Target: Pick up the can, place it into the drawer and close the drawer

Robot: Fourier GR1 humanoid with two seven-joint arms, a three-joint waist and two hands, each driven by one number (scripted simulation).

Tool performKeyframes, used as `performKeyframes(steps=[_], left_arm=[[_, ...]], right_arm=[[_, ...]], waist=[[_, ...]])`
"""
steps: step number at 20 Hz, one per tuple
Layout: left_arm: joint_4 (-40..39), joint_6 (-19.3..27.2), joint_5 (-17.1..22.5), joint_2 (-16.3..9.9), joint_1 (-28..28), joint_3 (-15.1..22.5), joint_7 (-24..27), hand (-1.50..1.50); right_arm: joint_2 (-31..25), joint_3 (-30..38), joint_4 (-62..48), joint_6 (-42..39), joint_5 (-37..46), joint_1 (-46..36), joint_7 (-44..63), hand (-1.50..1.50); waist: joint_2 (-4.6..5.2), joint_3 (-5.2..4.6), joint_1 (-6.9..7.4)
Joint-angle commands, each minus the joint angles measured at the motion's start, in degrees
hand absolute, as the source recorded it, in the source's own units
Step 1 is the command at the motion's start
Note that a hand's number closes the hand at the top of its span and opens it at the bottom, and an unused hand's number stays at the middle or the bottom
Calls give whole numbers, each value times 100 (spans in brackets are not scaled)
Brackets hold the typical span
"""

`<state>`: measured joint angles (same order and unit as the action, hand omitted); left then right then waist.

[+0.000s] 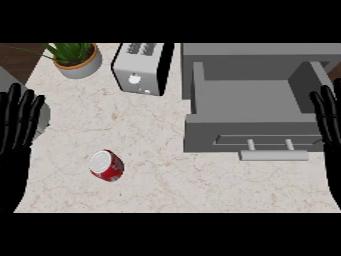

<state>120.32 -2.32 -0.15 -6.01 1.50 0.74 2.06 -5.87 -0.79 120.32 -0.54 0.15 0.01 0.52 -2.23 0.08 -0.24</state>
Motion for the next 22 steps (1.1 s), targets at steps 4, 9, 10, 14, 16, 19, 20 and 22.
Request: performKeyframes(steps=[4, 9, 10, 14, 16, 19, 20, 22], left_arm=[[937, 1276, -1172, 583, 1072, 458, -191, -150], [594, 2978, -1059, 595, 1818, 495, -1352, -150], [709, 3182, -1172, 597, 1939, 676, -1555, -150], [1516, 3881, -2064, 599, 2343, 1623, -2367, -150], [1832, 4110, -2584, 600, 2693, 2185, -2505, -150], [1288, 4562, -3184, 600, 2248, 2748, -2629, -150], [1486, 4465, -3411, 601, 1965, 2602, -3098, -150], [1233, 4297, -3095, 601, 1712, 2222, -3129, -150]], right_arm=[[136, 138, -138, 188, 6, -106, 14, -150], [165, 482, -337, 416, -99, 546, 697, -150], [184, 443, -178, 403, -121, 682, 753, -150], [214, 385, -190, 400, -104, 710, 884, -150], [41, 599, 128, 421, -266, 456, 1372, -150], [290, 372, -535, 367, -72, 569, 664, -150], [97, 556, -303, 379, -188, 265, 1195, -150], [-215, 1036, 20, 107, -610, 452, 1255, -150]], waist=[[194, -2, 155], [211, 2, 147], [197, 2, 78], [207, 5, 48], [205, 0, 52], [220, -3, 34], [221, -4, 28], [220, -6, 4]])
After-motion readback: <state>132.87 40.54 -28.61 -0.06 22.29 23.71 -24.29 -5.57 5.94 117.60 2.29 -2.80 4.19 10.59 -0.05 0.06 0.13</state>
